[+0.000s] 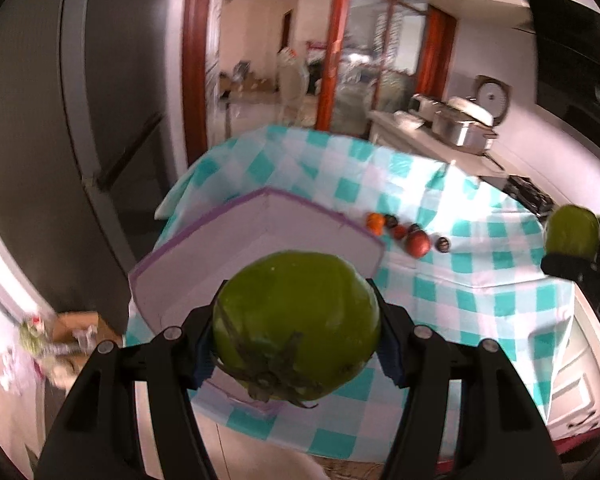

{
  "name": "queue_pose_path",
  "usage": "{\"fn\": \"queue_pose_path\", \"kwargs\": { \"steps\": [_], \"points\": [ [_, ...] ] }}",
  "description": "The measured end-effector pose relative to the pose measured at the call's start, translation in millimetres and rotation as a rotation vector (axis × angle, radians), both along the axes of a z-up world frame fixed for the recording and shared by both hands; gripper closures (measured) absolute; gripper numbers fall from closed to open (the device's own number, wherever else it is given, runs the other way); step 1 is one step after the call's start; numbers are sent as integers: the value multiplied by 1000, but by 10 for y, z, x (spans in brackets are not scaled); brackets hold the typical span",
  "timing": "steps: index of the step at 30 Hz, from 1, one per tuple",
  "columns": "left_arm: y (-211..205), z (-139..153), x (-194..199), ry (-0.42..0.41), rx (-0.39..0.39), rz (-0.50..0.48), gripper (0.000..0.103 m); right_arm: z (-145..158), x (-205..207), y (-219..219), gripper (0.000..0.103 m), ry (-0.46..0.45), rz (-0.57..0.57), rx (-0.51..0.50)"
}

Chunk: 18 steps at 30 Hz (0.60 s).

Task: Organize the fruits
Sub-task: 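Carry both green fruits with both tools over the purple-rimmed box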

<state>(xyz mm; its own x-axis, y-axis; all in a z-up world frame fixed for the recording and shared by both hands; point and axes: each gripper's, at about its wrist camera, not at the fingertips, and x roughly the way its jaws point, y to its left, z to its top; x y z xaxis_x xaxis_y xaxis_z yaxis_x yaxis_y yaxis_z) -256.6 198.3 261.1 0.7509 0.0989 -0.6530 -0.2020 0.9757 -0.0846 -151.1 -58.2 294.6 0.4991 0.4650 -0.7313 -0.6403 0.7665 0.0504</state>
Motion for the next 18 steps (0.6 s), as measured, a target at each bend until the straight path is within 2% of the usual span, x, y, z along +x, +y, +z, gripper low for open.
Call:
{"fn": "queue_pose_path", "kwargs": {
  "steps": [5, 10, 14, 18],
  "points": [
    [350, -299, 272, 80, -57, 86, 39, -338, 412, 730, 36, 73, 133, -51],
    [756, -630, 693, 196, -81, 173, 39, -760, 876, 1545, 36, 133, 249, -120],
    [1024, -950, 1087, 305, -109, 232, 39, -1190, 1281, 2099, 36, 198, 298, -204],
    [1134, -1304, 1492, 430, -87, 239, 39, -1631, 1638, 2542, 36, 251, 339, -318]
  ]
}}
